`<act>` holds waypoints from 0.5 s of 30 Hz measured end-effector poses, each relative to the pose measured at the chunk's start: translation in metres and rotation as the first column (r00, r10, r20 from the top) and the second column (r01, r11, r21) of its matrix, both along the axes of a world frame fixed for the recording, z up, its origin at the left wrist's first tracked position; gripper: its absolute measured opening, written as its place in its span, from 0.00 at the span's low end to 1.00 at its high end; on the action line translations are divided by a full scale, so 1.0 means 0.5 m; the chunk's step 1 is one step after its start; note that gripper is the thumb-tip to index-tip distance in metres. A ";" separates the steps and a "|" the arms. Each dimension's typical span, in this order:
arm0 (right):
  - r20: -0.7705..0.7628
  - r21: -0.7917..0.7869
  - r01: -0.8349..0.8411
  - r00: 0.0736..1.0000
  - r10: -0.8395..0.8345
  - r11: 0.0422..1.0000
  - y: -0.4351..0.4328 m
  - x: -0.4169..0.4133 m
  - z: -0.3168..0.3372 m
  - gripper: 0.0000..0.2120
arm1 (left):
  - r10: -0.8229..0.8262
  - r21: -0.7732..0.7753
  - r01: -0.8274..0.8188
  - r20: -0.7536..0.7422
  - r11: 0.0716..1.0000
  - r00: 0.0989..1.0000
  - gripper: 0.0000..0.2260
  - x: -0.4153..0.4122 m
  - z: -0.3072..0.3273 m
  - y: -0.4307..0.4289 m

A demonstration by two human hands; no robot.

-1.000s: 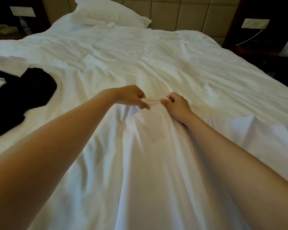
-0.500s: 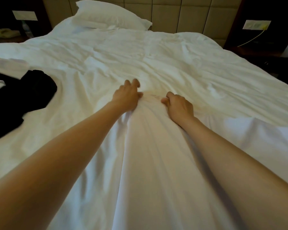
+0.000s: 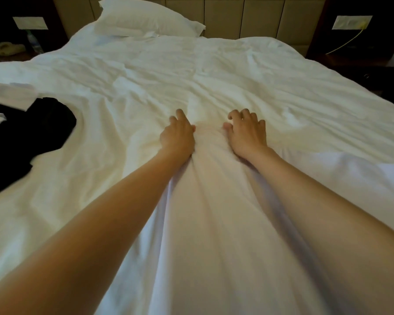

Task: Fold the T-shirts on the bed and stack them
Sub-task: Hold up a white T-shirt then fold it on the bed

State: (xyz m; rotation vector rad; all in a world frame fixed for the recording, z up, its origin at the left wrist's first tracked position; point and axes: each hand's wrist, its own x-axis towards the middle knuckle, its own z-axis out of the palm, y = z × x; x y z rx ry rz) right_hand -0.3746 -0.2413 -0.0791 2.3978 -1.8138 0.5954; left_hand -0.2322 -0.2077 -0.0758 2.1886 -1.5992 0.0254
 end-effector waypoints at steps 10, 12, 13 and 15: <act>-0.028 0.116 0.101 0.995 -0.098 0.988 0.136 -0.167 0.008 0.22 | -0.456 0.144 0.456 -0.035 0.878 0.889 0.26 -0.223 0.023 0.118; -0.151 0.181 0.131 0.983 -0.104 0.975 0.164 -0.209 -0.013 0.23 | -0.489 0.249 0.485 -0.050 0.838 0.871 0.27 -0.250 -0.023 0.140; -0.197 0.232 0.160 0.974 -0.115 0.959 0.173 -0.233 -0.024 0.24 | -0.489 0.295 0.476 -0.034 0.828 0.872 0.27 -0.254 -0.044 0.146; -0.273 0.312 0.258 0.946 -0.174 0.914 0.182 -0.284 -0.040 0.25 | -0.477 0.345 0.451 -0.011 0.823 0.879 0.28 -0.253 -0.068 0.146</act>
